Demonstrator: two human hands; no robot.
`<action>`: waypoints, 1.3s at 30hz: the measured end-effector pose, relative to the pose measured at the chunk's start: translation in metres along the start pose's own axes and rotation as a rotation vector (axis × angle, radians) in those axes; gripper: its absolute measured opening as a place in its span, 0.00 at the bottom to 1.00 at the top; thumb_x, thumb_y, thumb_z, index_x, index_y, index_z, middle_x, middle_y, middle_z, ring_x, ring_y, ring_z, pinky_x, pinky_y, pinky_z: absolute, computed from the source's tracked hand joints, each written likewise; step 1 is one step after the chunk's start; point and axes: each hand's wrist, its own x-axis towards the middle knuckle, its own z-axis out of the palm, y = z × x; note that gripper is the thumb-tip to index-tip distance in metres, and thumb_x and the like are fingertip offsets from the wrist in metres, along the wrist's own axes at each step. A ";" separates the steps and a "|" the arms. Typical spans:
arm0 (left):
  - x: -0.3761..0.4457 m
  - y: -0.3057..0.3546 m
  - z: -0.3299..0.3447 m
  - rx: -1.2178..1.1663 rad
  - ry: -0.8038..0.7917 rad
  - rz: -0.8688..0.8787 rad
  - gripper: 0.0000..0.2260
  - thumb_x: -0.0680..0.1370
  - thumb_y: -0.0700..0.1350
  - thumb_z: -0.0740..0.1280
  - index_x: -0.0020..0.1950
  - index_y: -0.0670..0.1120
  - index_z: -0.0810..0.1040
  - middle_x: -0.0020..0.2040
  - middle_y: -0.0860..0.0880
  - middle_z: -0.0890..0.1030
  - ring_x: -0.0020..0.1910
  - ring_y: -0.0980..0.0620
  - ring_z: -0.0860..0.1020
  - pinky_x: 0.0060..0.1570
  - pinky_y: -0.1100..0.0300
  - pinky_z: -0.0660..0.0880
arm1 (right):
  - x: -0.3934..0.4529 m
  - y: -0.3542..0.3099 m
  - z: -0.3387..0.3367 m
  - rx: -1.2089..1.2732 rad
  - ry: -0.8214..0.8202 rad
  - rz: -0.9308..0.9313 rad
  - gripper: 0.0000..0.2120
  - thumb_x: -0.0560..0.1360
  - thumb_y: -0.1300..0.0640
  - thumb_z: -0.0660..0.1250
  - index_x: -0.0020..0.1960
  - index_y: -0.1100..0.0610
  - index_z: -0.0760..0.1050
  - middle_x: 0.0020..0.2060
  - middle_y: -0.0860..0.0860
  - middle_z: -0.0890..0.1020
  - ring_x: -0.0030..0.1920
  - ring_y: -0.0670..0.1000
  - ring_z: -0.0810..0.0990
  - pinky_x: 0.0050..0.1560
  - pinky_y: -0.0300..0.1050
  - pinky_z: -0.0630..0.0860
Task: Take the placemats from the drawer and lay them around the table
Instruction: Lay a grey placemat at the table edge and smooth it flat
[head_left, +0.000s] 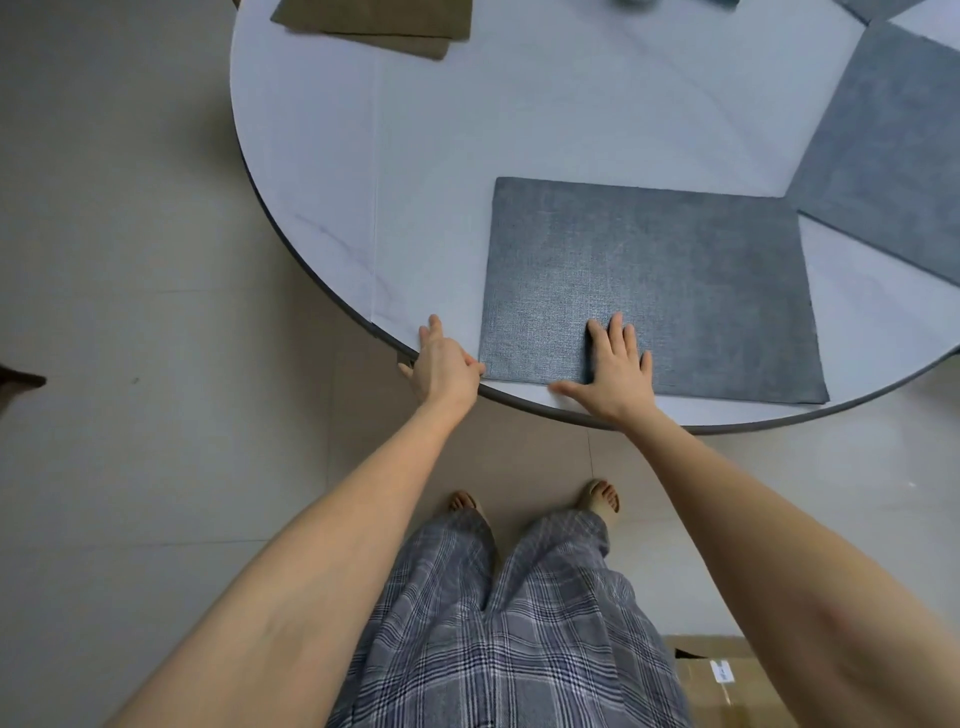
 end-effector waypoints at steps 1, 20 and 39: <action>-0.001 0.000 -0.001 0.004 -0.003 0.001 0.10 0.75 0.45 0.72 0.53 0.42 0.83 0.79 0.48 0.57 0.78 0.53 0.55 0.72 0.35 0.51 | 0.001 0.000 0.000 0.008 0.001 0.000 0.49 0.70 0.35 0.67 0.78 0.52 0.44 0.78 0.54 0.41 0.78 0.55 0.39 0.75 0.61 0.43; 0.005 0.140 0.067 0.339 -0.077 0.495 0.27 0.83 0.49 0.56 0.79 0.51 0.49 0.80 0.47 0.44 0.79 0.44 0.43 0.74 0.38 0.45 | 0.063 0.094 -0.055 0.099 0.359 -0.077 0.20 0.81 0.57 0.56 0.71 0.62 0.65 0.75 0.59 0.60 0.77 0.58 0.55 0.76 0.51 0.48; 0.012 0.192 0.120 0.699 -0.083 0.428 0.22 0.83 0.57 0.49 0.76 0.53 0.58 0.78 0.45 0.56 0.75 0.34 0.55 0.69 0.29 0.49 | 0.031 0.248 -0.066 -0.084 0.299 0.012 0.33 0.78 0.39 0.40 0.78 0.56 0.44 0.78 0.52 0.46 0.78 0.52 0.42 0.76 0.48 0.38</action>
